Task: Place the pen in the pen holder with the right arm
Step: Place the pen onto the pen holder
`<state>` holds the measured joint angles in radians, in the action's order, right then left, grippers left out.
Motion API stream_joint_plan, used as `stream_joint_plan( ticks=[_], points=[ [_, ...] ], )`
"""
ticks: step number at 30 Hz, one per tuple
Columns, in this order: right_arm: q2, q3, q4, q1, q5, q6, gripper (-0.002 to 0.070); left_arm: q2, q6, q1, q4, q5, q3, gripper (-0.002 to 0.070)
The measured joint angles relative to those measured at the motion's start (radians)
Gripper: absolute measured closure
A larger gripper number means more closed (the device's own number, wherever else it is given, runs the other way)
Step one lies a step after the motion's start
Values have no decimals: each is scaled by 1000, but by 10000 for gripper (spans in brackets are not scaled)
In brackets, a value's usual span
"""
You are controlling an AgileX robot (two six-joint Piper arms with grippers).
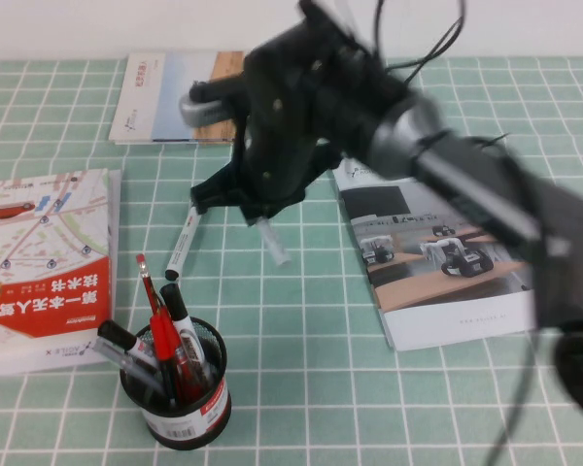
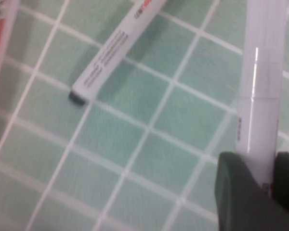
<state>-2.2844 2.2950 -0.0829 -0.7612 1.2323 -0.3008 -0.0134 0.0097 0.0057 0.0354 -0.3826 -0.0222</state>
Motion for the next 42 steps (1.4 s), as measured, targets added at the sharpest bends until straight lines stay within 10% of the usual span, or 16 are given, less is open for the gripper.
stream_joint_plan(
  ticks=[7,19,42],
  points=[
    [379,-474,0,-2,-308,2,569,0,0,0,0,0,0,679],
    [831,-1406,1,-49,-1493,2,569,0,0,0,0,0,0,679],
    [540,-1561,-247,-207,-2225,68,569,0,0,0,0,0,0,679]
  ],
)
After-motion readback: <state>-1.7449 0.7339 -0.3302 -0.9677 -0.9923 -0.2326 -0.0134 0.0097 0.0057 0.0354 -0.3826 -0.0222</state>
